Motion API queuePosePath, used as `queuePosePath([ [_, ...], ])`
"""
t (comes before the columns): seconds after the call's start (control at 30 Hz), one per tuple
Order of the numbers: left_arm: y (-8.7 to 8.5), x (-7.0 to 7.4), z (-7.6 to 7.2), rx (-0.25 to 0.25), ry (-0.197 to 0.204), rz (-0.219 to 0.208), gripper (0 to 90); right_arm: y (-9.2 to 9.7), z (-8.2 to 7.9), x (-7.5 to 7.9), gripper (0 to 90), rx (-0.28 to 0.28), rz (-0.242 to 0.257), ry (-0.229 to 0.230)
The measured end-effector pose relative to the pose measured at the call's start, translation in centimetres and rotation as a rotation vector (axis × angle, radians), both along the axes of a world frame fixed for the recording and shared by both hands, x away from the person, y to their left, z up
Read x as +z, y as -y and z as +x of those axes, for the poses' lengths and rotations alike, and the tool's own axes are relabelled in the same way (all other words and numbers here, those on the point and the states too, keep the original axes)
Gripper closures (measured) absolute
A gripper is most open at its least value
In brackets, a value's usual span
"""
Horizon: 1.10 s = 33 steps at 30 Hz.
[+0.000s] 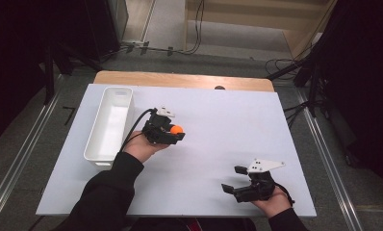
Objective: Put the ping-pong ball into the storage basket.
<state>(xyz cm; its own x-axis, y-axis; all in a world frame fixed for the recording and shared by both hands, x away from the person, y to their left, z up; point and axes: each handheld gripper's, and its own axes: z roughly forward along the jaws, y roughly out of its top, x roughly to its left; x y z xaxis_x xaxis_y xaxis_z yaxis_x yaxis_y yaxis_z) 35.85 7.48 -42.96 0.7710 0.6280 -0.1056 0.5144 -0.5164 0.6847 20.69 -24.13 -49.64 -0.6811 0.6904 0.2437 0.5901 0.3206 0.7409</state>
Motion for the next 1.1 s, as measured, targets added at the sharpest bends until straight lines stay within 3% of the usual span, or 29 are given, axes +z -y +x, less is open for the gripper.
queuePosePath([
  [0.6,-0.8,2.9,-0.6,0.015,-0.037,-0.012,50.2,-0.1,0.0,0.0,12.6,0.001,-0.005,-0.001],
  [1.1,-1.3,3.1,-0.5,0.021,-0.033,-0.016,50.2,0.0,0.0,0.0,12.6,0.001,0.002,-0.003],
])
